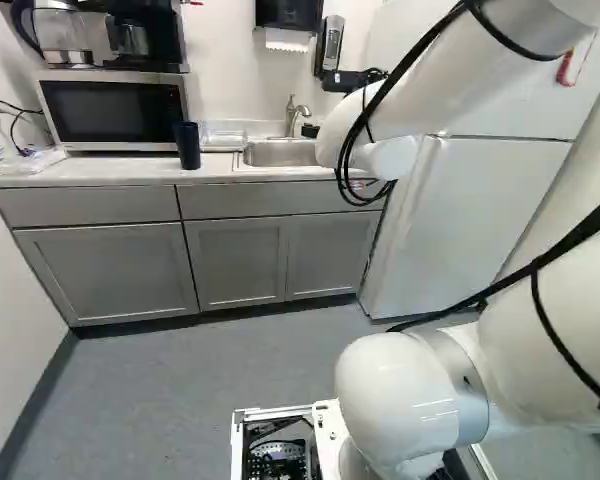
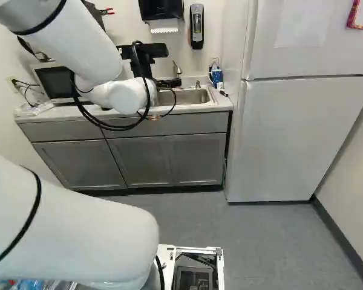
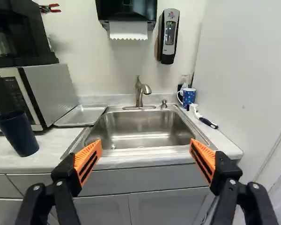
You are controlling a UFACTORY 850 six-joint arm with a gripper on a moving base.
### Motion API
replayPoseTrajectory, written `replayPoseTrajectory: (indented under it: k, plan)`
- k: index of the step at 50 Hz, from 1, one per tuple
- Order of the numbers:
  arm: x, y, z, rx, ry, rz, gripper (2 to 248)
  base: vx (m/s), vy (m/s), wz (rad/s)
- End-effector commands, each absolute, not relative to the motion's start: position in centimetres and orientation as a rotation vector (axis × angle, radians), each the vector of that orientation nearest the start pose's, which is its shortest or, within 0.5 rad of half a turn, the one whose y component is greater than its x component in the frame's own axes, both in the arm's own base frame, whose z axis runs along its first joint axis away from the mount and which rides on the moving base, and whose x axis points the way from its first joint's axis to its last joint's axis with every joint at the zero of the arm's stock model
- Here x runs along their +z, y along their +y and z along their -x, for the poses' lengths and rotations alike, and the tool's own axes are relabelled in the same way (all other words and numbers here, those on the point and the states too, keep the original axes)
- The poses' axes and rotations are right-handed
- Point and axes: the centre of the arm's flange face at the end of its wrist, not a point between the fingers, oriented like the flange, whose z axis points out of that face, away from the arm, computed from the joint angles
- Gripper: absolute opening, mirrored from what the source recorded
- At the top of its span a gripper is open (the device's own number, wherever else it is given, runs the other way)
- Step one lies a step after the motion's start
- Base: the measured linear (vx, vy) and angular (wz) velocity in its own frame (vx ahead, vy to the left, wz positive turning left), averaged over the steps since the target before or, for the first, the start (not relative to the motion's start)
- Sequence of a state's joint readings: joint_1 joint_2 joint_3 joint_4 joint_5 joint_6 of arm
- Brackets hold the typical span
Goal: Rinse the cup and place it in the tray
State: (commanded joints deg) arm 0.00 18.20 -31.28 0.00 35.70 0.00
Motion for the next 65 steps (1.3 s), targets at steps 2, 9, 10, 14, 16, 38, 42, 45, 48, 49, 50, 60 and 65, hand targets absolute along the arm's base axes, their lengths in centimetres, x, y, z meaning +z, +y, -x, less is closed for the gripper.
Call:
replayPoseTrajectory:
  k: [2, 9, 10, 14, 16, 38, 42, 45, 48, 49, 50, 60, 65]
  plan:
    - [56.6, 0.0, -39.0, -2.127, 0.000, 2.312, 247, 0.000, 0.000, 0.000]
    - [57.2, 0.0, -39.2, -2.128, 0.000, 2.311, 247, 0.000, 0.000, 0.000]
    - [57.4, 0.0, -39.3, -2.128, 0.000, 2.311, 247, 0.000, 0.000, 0.000]
    - [57.7, 0.0, -39.4, -2.129, 0.000, 2.310, 247, 0.000, 0.000, 0.000]
    - [57.9, 0.0, -39.5, -2.129, 0.000, 2.310, 247, 0.000, 0.000, 0.000]
    - [59.8, 0.0, -40.2, -2.121, 0.000, 2.317, 247, 0.000, 0.000, 0.000]
    - [60.1, 0.0, -40.3, -2.116, 0.000, 2.322, 247, 0.000, 0.000, 0.000]
    - [60.4, 0.0, -40.4, -2.112, 0.000, 2.325, 247, 0.000, 0.000, 0.000]
    - [60.6, 0.0, -40.5, -2.108, 0.000, 2.329, 247, 0.000, 0.000, 0.000]
    - [60.7, 0.0, -40.5, -2.107, 0.000, 2.331, 247, 0.000, 0.000, 0.000]
    - [60.8, 0.0, -40.6, -2.105, 0.000, 2.332, 247, 0.000, 0.000, 0.000]
    - [61.6, 0.0, -40.9, -2.090, 0.000, 2.345, 247, 0.000, 0.000, 0.000]
    - [62.0, 0.0, -41.0, -2.085, 0.000, 2.350, 247, 0.000, 0.000, 0.000]
